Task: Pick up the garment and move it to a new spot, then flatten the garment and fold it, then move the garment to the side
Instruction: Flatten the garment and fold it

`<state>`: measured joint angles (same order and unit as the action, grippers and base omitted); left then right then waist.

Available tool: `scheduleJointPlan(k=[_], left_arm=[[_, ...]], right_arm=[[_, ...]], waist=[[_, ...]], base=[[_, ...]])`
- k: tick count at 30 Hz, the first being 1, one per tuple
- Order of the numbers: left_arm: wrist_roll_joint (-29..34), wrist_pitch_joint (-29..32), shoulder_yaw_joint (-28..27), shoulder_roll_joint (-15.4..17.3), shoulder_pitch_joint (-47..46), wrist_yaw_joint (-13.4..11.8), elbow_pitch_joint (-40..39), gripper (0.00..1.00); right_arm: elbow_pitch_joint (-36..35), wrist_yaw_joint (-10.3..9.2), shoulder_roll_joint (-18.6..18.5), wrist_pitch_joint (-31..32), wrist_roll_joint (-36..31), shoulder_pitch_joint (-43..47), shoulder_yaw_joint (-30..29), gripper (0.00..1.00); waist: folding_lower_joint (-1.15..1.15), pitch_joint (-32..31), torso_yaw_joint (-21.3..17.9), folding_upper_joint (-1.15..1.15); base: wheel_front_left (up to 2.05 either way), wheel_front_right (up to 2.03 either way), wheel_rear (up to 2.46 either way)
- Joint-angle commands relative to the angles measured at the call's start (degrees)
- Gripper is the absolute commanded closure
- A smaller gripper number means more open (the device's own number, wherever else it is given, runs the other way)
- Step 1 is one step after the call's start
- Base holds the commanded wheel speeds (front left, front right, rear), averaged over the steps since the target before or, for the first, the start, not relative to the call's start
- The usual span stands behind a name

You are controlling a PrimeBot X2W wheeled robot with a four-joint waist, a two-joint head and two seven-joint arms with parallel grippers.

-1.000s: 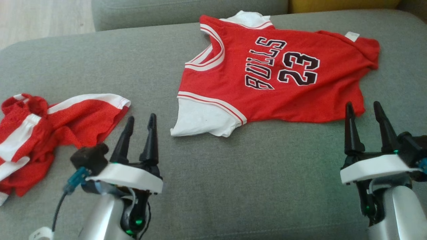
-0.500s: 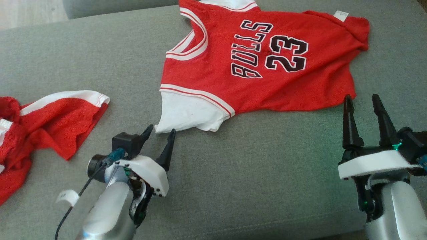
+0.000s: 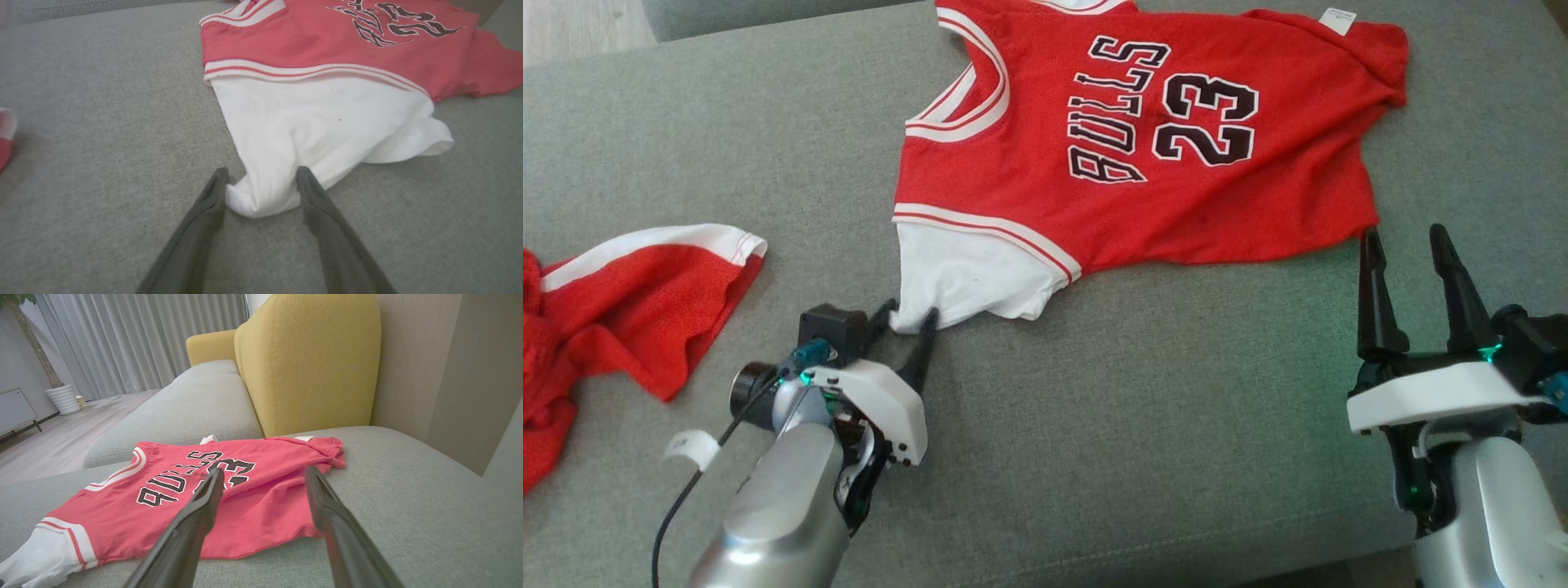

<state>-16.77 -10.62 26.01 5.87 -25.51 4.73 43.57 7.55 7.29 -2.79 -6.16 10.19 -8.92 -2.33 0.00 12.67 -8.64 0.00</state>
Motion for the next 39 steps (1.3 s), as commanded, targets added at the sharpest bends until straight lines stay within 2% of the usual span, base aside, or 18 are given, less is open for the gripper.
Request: scheduleJointPlan(k=[1, 8, 11, 19, 39], left_arm=[[-0.59, -0.07, -1.17, 1.04, -2.18, 0.54, -0.4, 1.0], [-4.37, -3.55, -5.53, 0.39, -3.0, -0.29, -2.88, 1.0], [-5.62, -4.29, -9.07, 0.38, -2.7, -1.42, -7.33, 1.0], [-4.91, -4.36, -16.13, -0.44, 1.06, -2.37, -18.72, 1.0], [-2.27, -4.38, -17.69, -2.7, 2.67, -0.14, -20.28, 1.0]], right_arm=[[-1.53, 0.2, -0.1, -0.91, 0.46, -1.77, 1.21, 0.0], [-0.03, 0.2, -0.1, 0.62, -0.25, -1.67, 0.17, 0.0], [1.39, 0.2, -0.1, 2.0, -0.33, -2.07, -1.18, 0.0], [5.66, 0.2, -0.1, 4.35, 0.1, -3.64, -1.51, 0.0], [25.36, 0.2, -0.09, 5.27, 4.03, -14.34, -4.93, 0.0]], waist=[[0.0, -0.08, -0.06, 0.0], [0.0, -0.46, 0.62, 0.0], [0.0, -0.51, 1.66, 0.0], [0.0, 0.07, 3.55, 0.0], [0.0, 2.52, 6.14, 0.0]], base=[[0.0, 0.0, 0.0], [0.0, 0.0, 0.0], [0.0, 0.0, 0.0], [0.0, 0.0, 0.0], [0.0, 0.0, 0.0]])
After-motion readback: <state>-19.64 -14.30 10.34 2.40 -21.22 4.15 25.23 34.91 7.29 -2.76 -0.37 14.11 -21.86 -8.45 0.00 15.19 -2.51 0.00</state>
